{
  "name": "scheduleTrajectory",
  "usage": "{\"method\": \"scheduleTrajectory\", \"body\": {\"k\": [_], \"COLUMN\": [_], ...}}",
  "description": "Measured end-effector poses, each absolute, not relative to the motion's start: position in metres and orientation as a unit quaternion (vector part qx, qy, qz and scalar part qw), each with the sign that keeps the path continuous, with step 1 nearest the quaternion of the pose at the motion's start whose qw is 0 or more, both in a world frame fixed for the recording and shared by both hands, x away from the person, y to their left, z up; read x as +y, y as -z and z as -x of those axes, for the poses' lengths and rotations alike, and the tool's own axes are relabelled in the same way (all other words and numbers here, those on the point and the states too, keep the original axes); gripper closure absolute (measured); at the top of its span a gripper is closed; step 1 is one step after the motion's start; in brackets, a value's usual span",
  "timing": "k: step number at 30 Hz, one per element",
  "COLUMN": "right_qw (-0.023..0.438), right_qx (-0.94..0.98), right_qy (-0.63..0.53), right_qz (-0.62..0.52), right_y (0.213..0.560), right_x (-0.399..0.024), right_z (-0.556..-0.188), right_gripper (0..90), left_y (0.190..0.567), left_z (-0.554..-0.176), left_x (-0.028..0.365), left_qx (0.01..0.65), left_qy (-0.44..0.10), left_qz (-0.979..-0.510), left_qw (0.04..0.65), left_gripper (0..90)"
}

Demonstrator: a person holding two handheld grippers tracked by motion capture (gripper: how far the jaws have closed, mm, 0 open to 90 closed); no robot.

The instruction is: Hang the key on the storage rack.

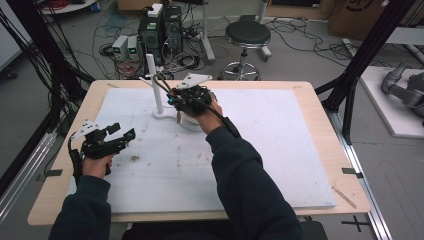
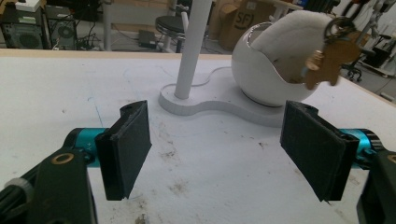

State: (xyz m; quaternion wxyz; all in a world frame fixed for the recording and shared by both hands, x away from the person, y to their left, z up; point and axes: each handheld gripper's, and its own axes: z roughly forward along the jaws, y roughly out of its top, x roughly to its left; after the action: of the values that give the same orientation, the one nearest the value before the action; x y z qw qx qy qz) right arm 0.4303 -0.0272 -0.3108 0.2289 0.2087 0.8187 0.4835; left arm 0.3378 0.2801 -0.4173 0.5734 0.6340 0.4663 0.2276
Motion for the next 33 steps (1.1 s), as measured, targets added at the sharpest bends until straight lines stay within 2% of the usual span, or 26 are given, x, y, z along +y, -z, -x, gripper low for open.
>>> {"method": "scheduleTrajectory", "body": {"k": [8,20,22,24,29,33], "right_qw": [0.236,0.258,0.249,0.247,0.233,0.185], "right_qx": [0.827,0.842,0.844,0.842,0.827,0.833], "right_qy": [-0.465,-0.418,-0.419,-0.425,-0.452,-0.460], "right_qz": [-0.210,-0.223,-0.225,-0.224,-0.240,-0.244], "right_y": [0.309,0.315,0.316,0.315,0.308,0.315], "right_x": [0.000,0.019,0.018,0.015,-0.005,-0.041], "right_z": [-0.445,-0.461,-0.462,-0.462,-0.457,-0.452], "right_gripper": [71.7,70.4,66.8,58.6,48.6,39.0], "left_y": [0.418,0.419,0.419,0.419,0.419,0.419], "left_z": [-0.338,-0.337,-0.337,-0.338,-0.337,-0.337], "left_x": [0.279,0.279,0.279,0.280,0.279,0.279], "left_qx": [0.463,0.464,0.464,0.463,0.463,0.461], "left_qy": [-0.226,-0.222,-0.221,-0.221,-0.221,-0.221], "left_qz": [-0.638,-0.636,-0.634,-0.634,-0.634,-0.636], "left_qw": [0.572,0.576,0.578,0.578,0.579,0.578], "left_gripper": [24.4,24.4,24.3,24.4,24.4,24.4]}}
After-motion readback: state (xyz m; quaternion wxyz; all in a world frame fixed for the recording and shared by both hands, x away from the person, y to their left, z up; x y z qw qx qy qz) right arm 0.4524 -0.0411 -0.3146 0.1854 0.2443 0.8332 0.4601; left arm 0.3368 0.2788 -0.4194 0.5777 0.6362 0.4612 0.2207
